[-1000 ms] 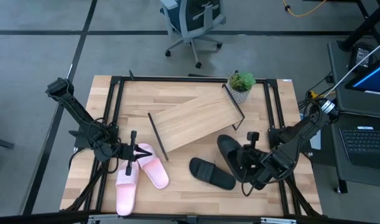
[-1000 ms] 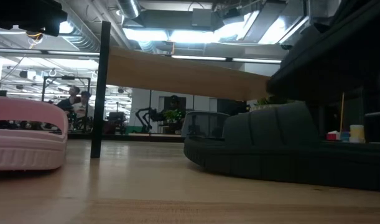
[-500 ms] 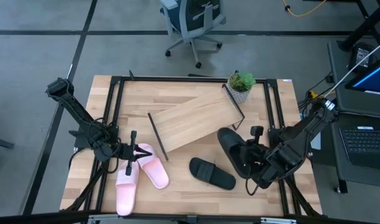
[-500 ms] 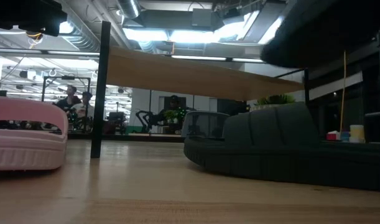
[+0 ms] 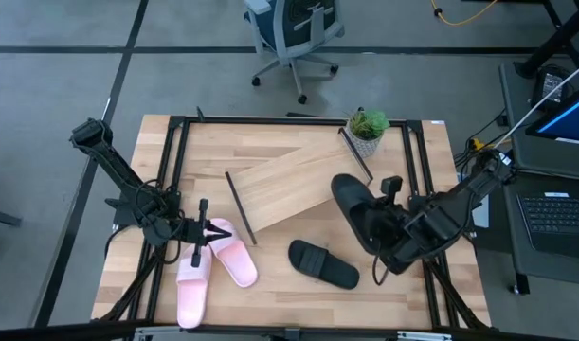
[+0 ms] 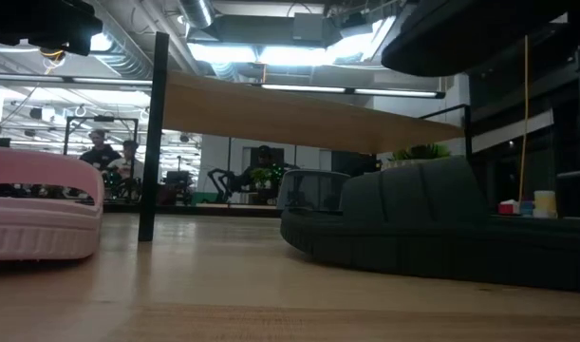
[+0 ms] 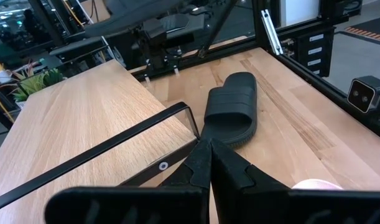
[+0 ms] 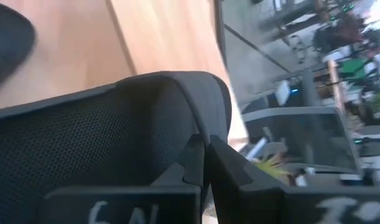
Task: Pick and place slides into the shelf
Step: Put the right black slide on the shelf
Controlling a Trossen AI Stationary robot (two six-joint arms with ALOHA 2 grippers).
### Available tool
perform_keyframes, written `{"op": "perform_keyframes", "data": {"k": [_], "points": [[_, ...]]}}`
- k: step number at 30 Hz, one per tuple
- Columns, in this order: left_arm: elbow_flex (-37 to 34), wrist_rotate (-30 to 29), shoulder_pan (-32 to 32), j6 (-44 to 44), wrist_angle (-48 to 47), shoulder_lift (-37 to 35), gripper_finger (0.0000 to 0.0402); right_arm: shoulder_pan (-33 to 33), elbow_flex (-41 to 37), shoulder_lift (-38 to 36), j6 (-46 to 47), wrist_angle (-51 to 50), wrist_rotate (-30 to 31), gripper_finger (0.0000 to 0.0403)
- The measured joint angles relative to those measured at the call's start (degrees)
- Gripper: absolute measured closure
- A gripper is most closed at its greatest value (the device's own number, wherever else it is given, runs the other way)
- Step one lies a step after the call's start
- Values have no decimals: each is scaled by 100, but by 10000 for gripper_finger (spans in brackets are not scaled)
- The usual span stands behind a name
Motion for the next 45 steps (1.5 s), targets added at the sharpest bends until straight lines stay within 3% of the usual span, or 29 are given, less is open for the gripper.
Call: {"op": "perform_keyframes", "data": {"k": [16,30,38,45], "points": [[0,0,-2,42,-52,-2,401,-1272,0,-45,-1186,125,-3,391],[0,0,0,40,-53,-2,401,-2047,-8,-772,-2599,1422,-357,391],[0,0,-1,31,-101,-1,401,-2595,-676,-786,-3164,1869,-522,391],[0,0,-2,27,-107,0,401,-3085,-1266,-936,-4049,2998,-709,391]]}}
